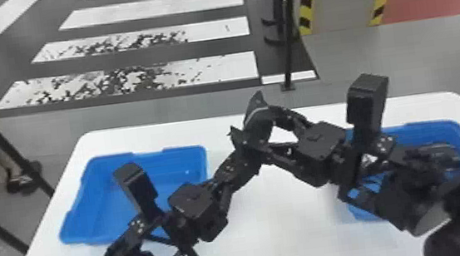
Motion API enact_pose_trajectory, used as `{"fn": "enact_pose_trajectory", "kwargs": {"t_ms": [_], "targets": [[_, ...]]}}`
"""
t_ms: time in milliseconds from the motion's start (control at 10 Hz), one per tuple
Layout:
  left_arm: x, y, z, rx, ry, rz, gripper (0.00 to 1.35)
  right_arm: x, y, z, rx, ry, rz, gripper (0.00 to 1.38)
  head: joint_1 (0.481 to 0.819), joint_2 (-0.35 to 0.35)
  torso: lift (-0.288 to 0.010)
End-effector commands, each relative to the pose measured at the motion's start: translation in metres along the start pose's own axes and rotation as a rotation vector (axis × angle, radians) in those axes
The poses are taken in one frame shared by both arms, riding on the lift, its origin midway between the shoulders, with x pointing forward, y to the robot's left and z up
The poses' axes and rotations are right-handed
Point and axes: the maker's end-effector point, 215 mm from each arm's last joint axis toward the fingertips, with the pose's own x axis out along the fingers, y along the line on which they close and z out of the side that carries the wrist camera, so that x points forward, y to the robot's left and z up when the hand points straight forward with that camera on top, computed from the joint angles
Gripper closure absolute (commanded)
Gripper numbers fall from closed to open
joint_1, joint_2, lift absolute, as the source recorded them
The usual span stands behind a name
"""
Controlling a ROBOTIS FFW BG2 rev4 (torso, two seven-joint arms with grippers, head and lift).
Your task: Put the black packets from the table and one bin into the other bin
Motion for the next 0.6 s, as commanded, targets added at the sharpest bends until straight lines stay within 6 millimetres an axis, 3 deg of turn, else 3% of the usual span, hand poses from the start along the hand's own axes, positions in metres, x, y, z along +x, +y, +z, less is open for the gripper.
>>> {"fn": "enact_pose_trajectory", "kwargs": {"t_ms": [0,300,400,500], "targets": [[0.0,-0.001,0.0,-0.001,0.001,-0.003,1.21,0.001,0.003,0.003,0.019,-0.009,0.011,1.14,0.695,0.064,-0.11],[-0.003,0.002,-0.002,0.0,0.001,0.005,1.21,-0.001,0.008,0.008,0.019,-0.013,0.007,1.14,0.695,0.069,-0.11],[-0.005,0.003,0.007,-0.003,-0.03,0.007,1.19,-0.002,0.009,0.015,0.007,-0.027,0.003,1.14,0.695,0.07,-0.11],[-0.008,0.006,0.011,-0.01,-0.048,0.015,0.83,-0.005,0.003,0.024,-0.006,-0.056,-0.014,1.14,0.695,0.073,-0.11]]}}
